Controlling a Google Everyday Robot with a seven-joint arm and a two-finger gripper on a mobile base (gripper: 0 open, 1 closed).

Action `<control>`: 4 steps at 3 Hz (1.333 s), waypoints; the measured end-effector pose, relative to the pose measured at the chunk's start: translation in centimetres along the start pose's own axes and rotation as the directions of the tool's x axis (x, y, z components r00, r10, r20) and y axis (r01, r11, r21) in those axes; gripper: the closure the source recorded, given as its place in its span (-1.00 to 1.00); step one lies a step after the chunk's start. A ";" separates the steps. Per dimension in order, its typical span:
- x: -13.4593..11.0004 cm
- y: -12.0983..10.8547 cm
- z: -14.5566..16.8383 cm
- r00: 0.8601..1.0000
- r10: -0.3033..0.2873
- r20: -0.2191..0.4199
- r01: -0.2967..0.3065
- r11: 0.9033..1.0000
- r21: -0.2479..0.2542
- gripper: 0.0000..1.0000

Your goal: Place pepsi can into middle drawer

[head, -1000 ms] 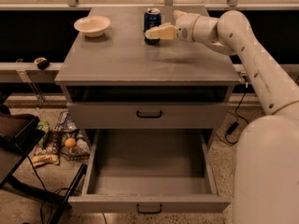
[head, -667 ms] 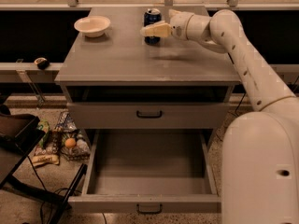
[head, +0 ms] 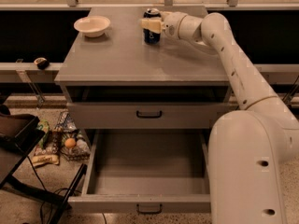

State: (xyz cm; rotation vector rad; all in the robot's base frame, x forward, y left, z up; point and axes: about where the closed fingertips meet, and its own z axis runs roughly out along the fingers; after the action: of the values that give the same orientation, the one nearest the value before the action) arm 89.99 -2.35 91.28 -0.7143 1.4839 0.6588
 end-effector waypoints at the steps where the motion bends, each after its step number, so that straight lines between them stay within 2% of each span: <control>1: 0.0 0.0 0.2 1.000 0.002 0.004 -0.002 1.000 0.001 0.31; 2: 0.0 0.0 0.2 1.000 0.002 0.004 -0.002 1.000 0.001 0.77; 3: 0.0 0.0 0.2 1.000 0.002 0.004 -0.002 1.000 0.001 1.00; 4: -1.9 0.9 -1.9 0.999 -0.030 0.014 0.030 0.999 -0.012 1.00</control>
Offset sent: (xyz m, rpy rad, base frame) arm 0.0013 0.0008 -0.0003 0.0044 -0.0007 -0.0015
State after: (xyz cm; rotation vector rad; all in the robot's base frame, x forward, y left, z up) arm 88.06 -3.17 93.26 -0.7383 1.4552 0.6491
